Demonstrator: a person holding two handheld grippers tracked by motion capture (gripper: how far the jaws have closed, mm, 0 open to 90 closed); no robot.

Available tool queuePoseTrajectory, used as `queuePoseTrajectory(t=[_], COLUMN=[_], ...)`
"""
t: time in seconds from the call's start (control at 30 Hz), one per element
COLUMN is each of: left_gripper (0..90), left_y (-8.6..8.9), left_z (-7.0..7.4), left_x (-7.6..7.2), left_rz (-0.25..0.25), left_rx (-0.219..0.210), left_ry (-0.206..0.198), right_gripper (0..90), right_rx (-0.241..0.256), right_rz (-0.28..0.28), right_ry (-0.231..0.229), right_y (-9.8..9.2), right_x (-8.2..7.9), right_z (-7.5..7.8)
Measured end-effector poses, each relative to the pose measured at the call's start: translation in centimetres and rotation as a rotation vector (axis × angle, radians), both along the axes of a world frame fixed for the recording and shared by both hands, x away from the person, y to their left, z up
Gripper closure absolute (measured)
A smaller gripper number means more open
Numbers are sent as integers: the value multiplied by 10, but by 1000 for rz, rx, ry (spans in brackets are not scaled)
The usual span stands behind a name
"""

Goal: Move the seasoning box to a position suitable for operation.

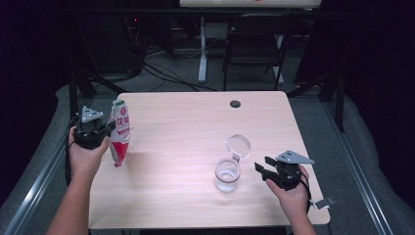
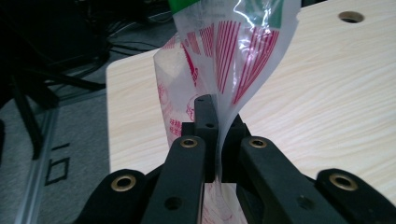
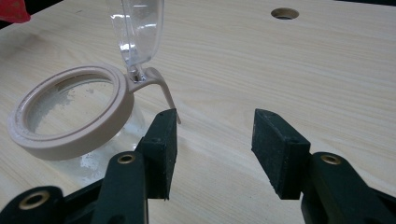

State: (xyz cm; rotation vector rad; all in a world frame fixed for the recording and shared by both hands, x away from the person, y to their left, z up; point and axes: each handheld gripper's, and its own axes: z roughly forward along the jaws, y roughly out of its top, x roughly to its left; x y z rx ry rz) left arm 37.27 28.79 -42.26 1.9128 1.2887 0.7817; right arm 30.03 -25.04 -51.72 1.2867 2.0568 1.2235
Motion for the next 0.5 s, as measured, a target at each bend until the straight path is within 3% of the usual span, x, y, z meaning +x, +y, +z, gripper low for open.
queuePoseTrajectory(t=[0.5], left_gripper=[900], left_y=[-40], left_z=[2], left_x=[-6], left_rz=[-124], left_rx=[-40], left_ry=[-3], right_gripper=[506], right_rx=[2], right_rz=[2], right_ry=[2], right_y=[-1], right_x=[0], right_z=[1])
